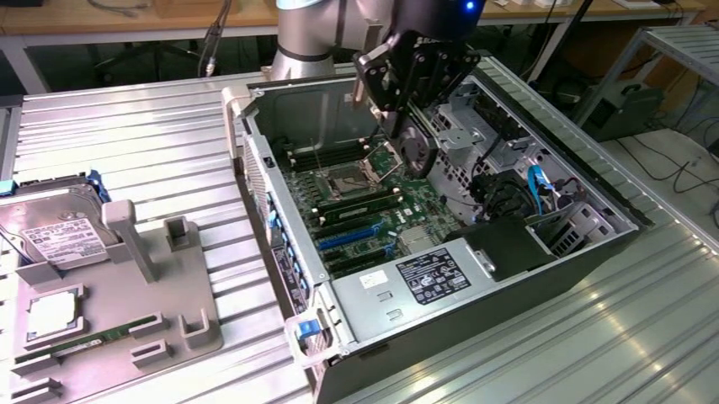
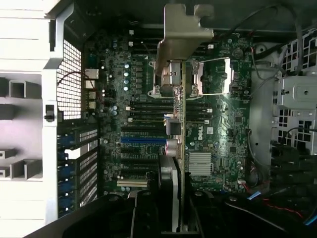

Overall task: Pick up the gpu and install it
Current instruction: 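Pick up the gpu and move the gpu toward the slot, then insert the gpu into the slot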

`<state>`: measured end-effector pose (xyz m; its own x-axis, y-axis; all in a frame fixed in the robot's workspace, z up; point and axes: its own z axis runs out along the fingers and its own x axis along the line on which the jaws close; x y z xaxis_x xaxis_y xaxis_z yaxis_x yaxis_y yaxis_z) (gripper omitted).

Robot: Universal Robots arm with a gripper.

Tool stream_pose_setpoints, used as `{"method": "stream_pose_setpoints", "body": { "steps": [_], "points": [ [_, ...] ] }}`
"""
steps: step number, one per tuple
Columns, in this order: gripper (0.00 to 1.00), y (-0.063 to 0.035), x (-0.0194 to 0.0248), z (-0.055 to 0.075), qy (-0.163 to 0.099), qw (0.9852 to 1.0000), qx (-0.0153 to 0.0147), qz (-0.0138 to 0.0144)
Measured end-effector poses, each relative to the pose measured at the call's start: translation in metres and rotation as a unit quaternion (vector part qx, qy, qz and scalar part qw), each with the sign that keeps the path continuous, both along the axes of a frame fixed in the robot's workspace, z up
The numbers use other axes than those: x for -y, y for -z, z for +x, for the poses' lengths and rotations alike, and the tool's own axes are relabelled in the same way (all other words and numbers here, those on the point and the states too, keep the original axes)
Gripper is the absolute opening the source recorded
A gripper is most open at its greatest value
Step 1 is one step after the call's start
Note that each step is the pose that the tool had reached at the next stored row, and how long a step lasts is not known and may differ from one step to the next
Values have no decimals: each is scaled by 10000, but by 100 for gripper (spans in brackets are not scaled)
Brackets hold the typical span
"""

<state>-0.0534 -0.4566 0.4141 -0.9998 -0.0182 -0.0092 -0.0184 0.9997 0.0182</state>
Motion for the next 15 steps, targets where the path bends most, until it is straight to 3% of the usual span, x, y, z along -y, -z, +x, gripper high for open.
{"method": "stream_pose_setpoints", "body": {
  "steps": [15],
  "points": [
    [29,0,0,29,0,10000,0,0]
  ]
}}
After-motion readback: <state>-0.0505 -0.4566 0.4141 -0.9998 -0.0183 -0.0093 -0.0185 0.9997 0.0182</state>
